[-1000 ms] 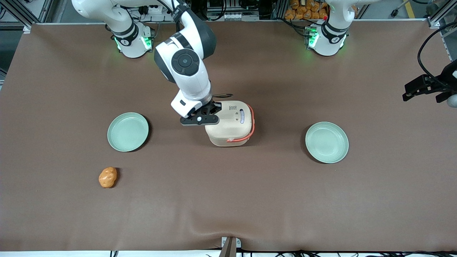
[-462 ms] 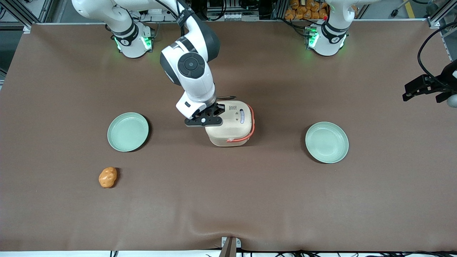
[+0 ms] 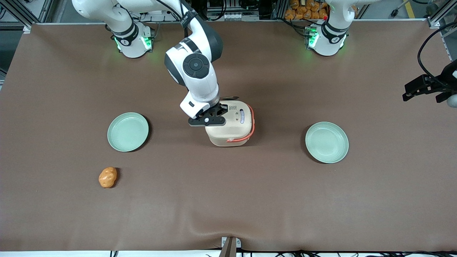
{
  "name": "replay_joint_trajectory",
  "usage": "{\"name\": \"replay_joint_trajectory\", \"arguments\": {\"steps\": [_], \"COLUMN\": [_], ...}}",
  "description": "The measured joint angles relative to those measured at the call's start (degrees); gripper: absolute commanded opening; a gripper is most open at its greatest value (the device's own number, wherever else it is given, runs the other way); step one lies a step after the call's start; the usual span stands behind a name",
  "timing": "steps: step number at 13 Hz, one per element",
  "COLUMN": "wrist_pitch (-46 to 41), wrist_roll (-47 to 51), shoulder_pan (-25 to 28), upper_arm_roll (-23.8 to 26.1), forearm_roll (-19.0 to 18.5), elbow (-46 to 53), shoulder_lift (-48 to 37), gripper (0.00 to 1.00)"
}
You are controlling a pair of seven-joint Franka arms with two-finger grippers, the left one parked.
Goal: Press rice cooker button with right arm
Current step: 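Press down on the lid button with the right gripper fingertips, then lift the right gripper away as the cooker lid springs open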
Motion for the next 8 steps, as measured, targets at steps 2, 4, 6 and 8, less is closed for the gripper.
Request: {"name": "replay_joint_trajectory", "arguments": {"steps": [2, 4, 6, 8], "wrist_pitch": [0.4, 1.1, 2.0, 2.1], "wrist_roll": [0.0, 0.2, 0.2, 0.3], "shoulder_pan": [0.1, 0.1, 0.2, 0.2], "upper_arm_roll": [0.0, 0.0, 0.0, 0.0], "forearm_roll": [0.0, 0.0, 0.0, 0.0], "elbow": [0.0, -0.3, -1.2, -1.4], "shoulder_lift": [0.2, 0.3, -0.2, -0.4], "gripper": [0.0, 0.0, 0.0, 0.0]}}
